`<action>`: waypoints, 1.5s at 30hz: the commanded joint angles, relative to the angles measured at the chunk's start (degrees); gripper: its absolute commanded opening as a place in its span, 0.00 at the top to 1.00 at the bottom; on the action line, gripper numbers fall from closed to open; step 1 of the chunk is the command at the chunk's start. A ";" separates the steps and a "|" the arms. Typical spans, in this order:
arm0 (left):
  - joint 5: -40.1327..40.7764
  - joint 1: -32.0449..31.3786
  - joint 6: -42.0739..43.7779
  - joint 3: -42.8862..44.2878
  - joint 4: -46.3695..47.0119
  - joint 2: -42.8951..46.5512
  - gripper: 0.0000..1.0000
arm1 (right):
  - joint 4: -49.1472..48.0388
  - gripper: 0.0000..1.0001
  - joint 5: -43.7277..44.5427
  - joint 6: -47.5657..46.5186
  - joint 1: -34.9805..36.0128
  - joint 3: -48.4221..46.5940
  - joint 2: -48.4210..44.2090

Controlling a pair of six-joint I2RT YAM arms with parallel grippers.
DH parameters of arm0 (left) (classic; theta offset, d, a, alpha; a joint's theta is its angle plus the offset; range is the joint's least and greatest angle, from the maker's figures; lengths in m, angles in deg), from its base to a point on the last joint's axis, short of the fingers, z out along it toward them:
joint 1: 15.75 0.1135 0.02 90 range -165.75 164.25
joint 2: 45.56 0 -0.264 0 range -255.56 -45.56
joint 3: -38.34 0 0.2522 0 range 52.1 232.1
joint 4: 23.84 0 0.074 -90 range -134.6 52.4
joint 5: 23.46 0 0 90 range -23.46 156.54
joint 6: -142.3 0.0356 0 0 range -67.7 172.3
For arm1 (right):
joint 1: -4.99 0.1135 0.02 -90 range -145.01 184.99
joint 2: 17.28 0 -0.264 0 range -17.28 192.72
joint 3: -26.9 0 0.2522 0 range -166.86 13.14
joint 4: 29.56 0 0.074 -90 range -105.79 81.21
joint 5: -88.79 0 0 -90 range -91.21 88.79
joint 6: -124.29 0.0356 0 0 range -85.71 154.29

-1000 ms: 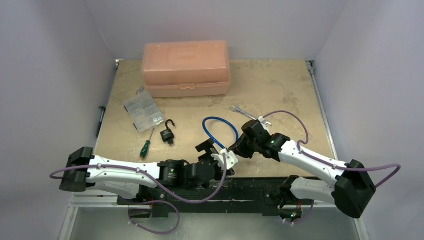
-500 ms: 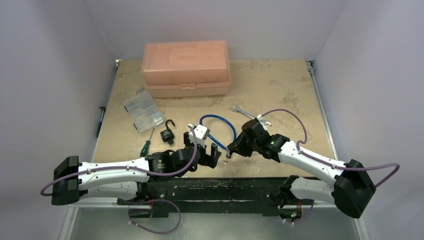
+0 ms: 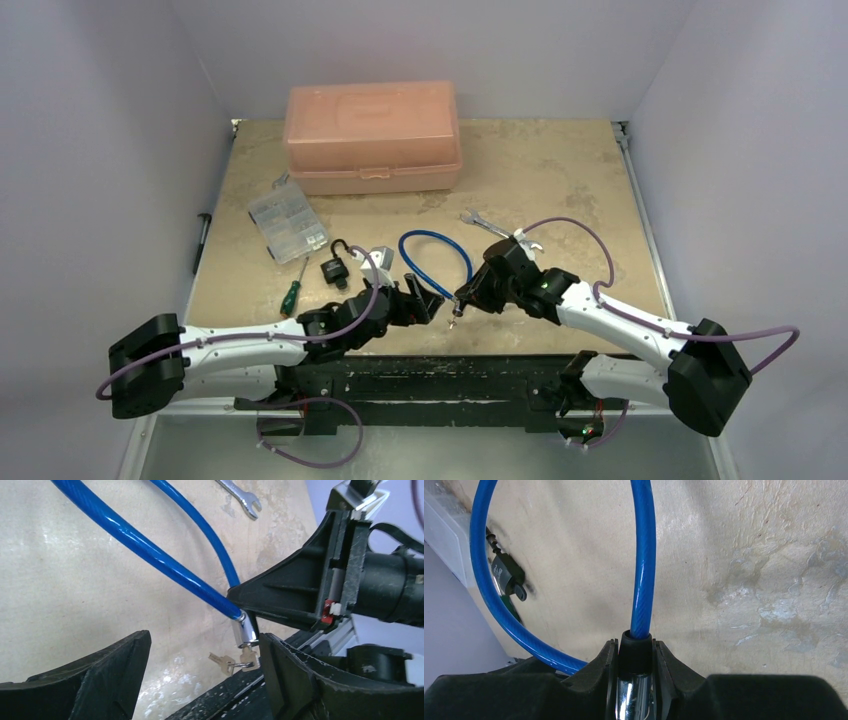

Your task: Unlock with the key

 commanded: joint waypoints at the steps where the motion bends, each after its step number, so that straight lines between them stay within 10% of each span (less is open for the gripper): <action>1: 0.14 0.47 -5.01 -1.42 12.74 -0.85 0.18 | -4.63 1.00 1.00 -1.19 0.27 -0.88 -0.95; 23: 1.27 3.28 -7.18 -0.39 26.03 -15.22 0.35 | -6.46 1.00 -1.09 -3.25 0.27 -1.39 0.27; 27: 1.52 3.45 -7.43 0.25 28.25 -17.49 0.51 | -6.57 1.00 -1.29 -3.46 0.27 -1.20 0.10; 32: 2.41 3.90 -7.77 1.65 26.40 -18.89 1.00 | -6.47 1.00 -1.38 -3.76 0.27 -1.09 0.01; 45: 7.21 3.90 -12.71 -0.13 21.39 -14.83 1.00 | -6.66 1.00 -1.11 -3.77 0.27 -0.24 0.29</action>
